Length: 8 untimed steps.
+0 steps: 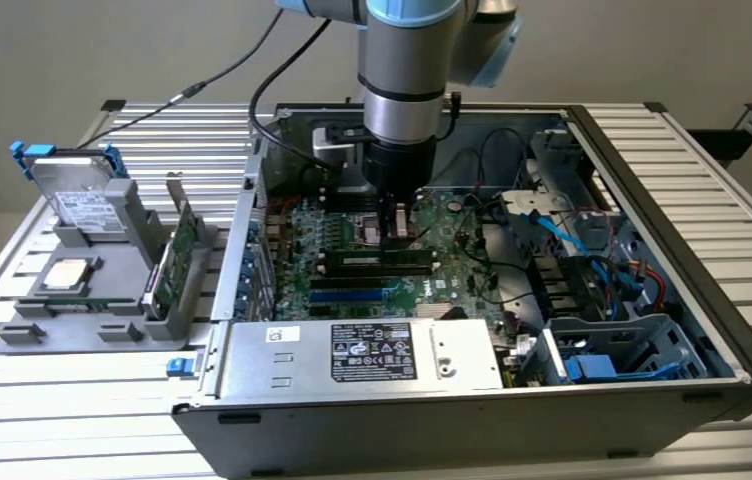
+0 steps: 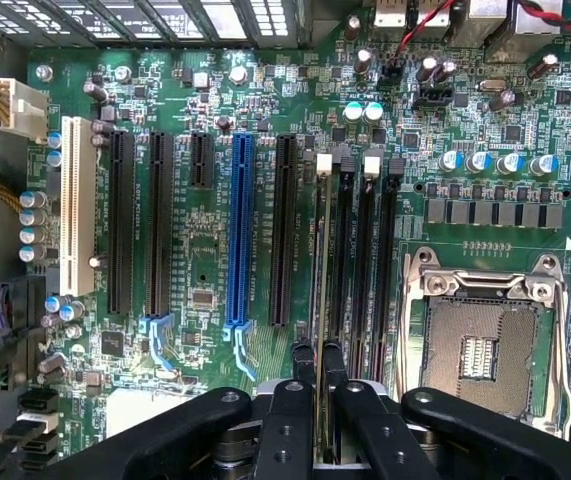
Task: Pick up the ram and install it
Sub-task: 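Insert the ram into the slot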
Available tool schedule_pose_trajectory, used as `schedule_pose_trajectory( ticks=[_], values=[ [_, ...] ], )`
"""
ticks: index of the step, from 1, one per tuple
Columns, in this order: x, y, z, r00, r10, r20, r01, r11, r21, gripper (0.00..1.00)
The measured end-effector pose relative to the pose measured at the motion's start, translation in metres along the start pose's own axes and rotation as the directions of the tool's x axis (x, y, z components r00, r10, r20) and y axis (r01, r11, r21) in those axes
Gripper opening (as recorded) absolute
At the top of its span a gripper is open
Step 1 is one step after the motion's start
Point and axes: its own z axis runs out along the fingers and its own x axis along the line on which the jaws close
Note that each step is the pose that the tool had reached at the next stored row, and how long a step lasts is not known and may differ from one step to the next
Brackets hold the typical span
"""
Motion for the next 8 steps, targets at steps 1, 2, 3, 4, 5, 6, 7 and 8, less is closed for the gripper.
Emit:
schedule_pose_trajectory(
  ticks=[1, 2, 3, 4, 5, 6, 7, 8],
  values=[
    [-0.0001, 0.0001, 0.0003, 1.0000, 0.000, 0.0001, 0.000, 1.0000, 0.0001, 0.13],
    [-0.0002, 0.0003, 0.0006, 1.0000, 0.000, 0.0001, 0.000, 1.0000, 0.0000, 0.13],
    [-0.0003, 0.0003, 0.0008, 1.0000, 0.000, 0.0000, 0.000, 1.0000, 0.0001, 0.13],
    [-0.0004, 0.0003, 0.0012, 1.0000, 0.000, -0.0002, 0.000, 1.0000, 0.0001, 0.13],
    [-0.0006, 0.0003, 0.0015, 1.0000, 0.000, -0.0004, 0.000, 1.0000, 0.0001, 0.13],
    [-0.0007, 0.0003, 0.0018, 1.0000, 0.000, -0.0005, 0.000, 1.0000, 0.0000, 0.13],
    [-0.0009, 0.0004, 0.0021, 1.0000, 0.000, -0.0008, 0.000, 1.0000, 0.0000, 0.13],
    [-0.0010, 0.0003, 0.0024, 1.0000, 0.000, -0.0009, 0.000, 1.0000, 0.0000, 0.13]
  ],
)
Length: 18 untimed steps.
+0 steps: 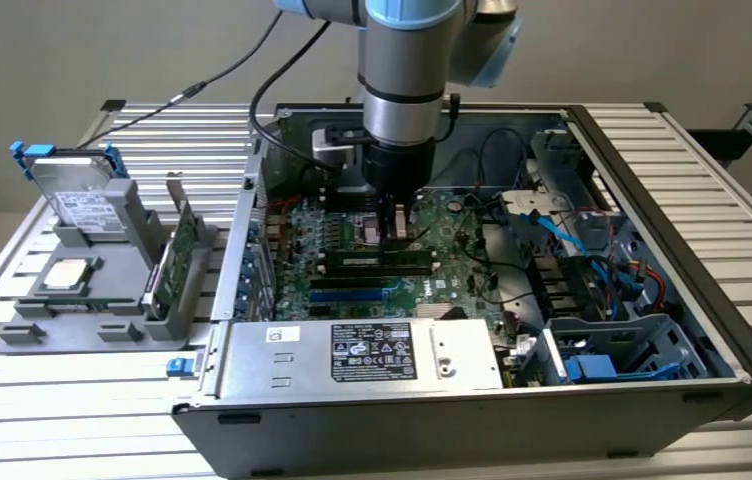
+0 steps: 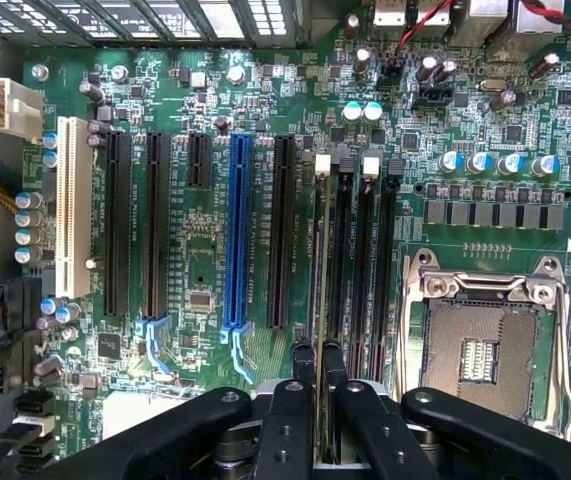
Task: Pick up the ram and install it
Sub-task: 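Insert the ram into the slot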
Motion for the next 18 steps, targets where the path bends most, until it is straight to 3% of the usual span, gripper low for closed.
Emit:
schedule_pose_trajectory(
  ticks=[13, 16, 18],
  values=[
    [-0.0020, -0.0001, 0.0014, 1.0000, 0.000, -0.0002, 0.000, 1.0000, 0.0001, 0.13],
    [-0.0022, -0.0001, 0.0014, 1.0000, 0.000, -0.0001, 0.000, 1.0000, 0.0001, 0.21],
    [-0.0022, -0.0001, 0.0014, 1.0000, 0.000, -0.0001, 0.000, 1.0000, 0.0000, 0.33]
  ],
)
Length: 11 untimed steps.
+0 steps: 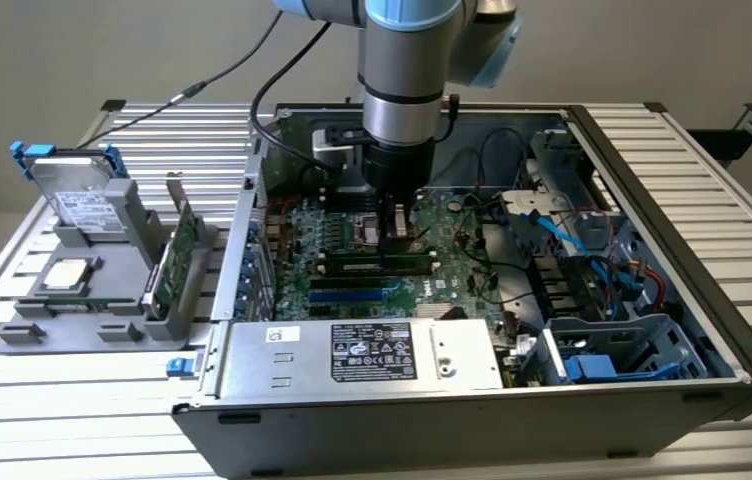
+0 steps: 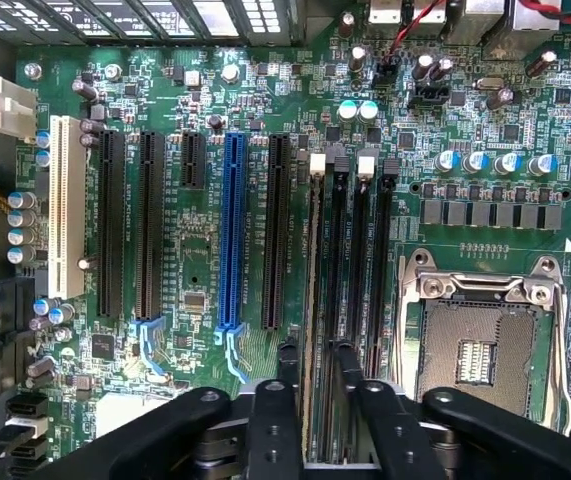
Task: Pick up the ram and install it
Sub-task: 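Insert the ram into the slot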
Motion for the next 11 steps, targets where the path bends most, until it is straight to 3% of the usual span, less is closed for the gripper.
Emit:
schedule_pose_trajectory(
  ticks=[1, 3, 5, 6, 11],
  values=[
    [0.000, 0.0000, 0.0000, 1.0000, 0.000, 0.0000, 0.000, 1.0000, 0.0000, 0.33],
    [0.000, 0.0000, -0.0003, 1.0000, 0.000, -0.0002, 0.000, 1.0000, -0.0001, 0.45],
    [-0.001, 0.0001, -0.0030, 1.0000, 0.000, 0.0000, 0.000, 1.0000, 0.0001, 0.45],
    [0.000, 0.0004, -0.0058, 1.0000, 0.000, -0.0001, 0.000, 1.0000, 0.0000, 0.51],
    [0.001, 0.0028, -0.0187, 1.0000, 0.000, -0.0001, 0.000, 1.0000, -0.0001, 0.51]
  ],
)
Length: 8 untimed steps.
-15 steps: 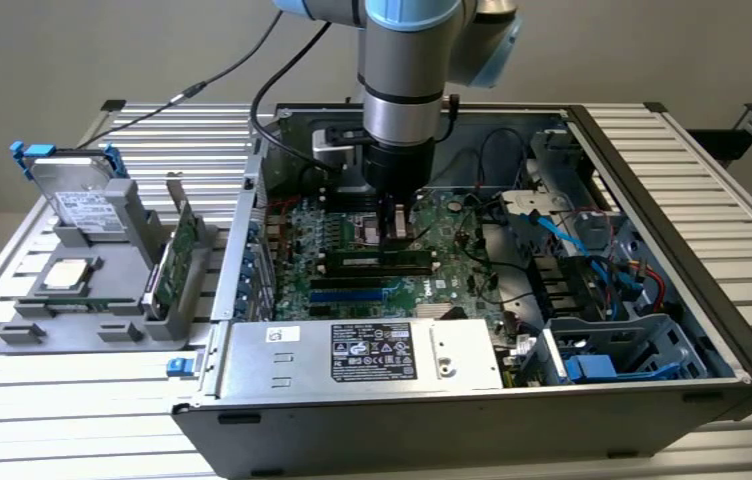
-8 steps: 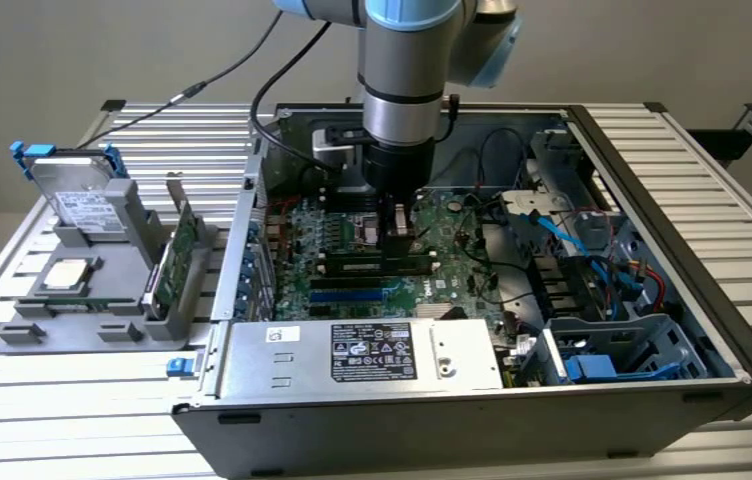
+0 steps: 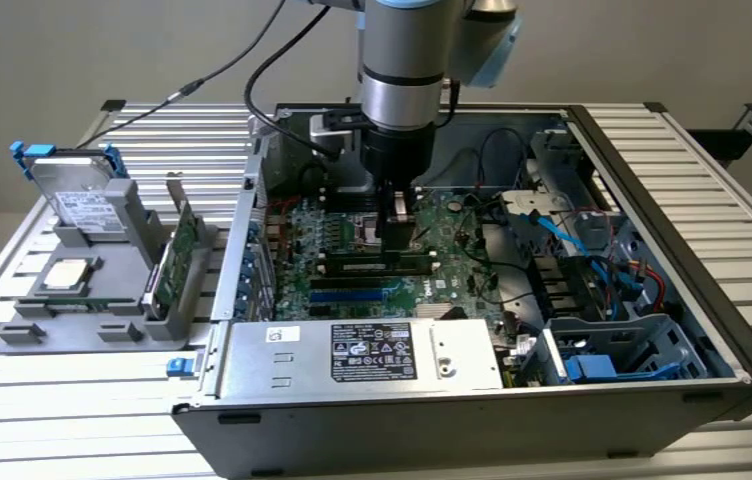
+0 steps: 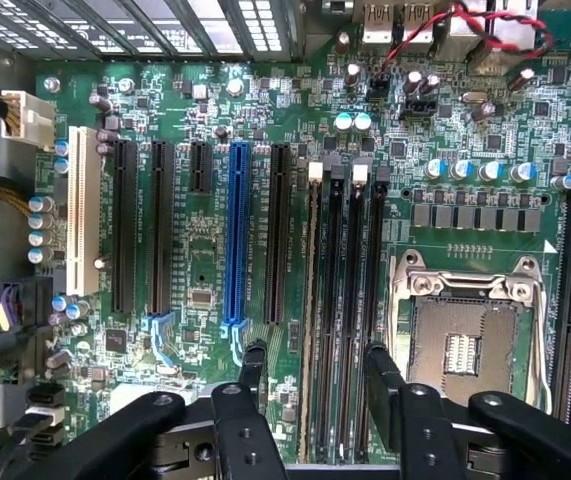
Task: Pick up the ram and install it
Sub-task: 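Insert the ram into the slot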
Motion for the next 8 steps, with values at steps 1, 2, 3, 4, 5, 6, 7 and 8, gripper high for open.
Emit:
schedule_pose_trajectory(
  ticks=[1, 2, 3, 4, 5, 6, 7, 8],
  values=[
    [0.0001, 0.0006, -0.0010, 1.0000, 0.000, 0.0001, 0.000, 1.0000, 0.0000, 0.51],
    [0.0000, 0.0007, -0.0011, 1.0000, 0.000, 0.0002, 0.000, 1.0000, 0.0001, 0.49],
    [0.0000, 0.0007, -0.0010, 1.0000, 0.000, 0.0003, 0.000, 1.0000, 0.0001, 0.49],
    [0.0000, 0.0007, -0.0010, 1.0000, 0.000, 0.0003, 0.000, 1.0000, 0.0002, 0.43],
    [0.0000, 0.0007, -0.0011, 1.0000, 0.000, 0.0003, 0.000, 1.0000, 0.0002, 0.36],
    [0.0001, 0.0008, -0.0011, 1.0000, 0.000, 0.0002, 0.000, 1.0000, 0.0001, 0.36],
    [0.0001, 0.0008, -0.0011, 1.0000, 0.000, 0.0002, 0.000, 1.0000, 0.0001, 0.30],
    [0.0001, 0.0008, -0.0011, 1.0000, 0.000, 0.0002, 0.000, 1.0000, 0.0001, 0.24]
  ],
)
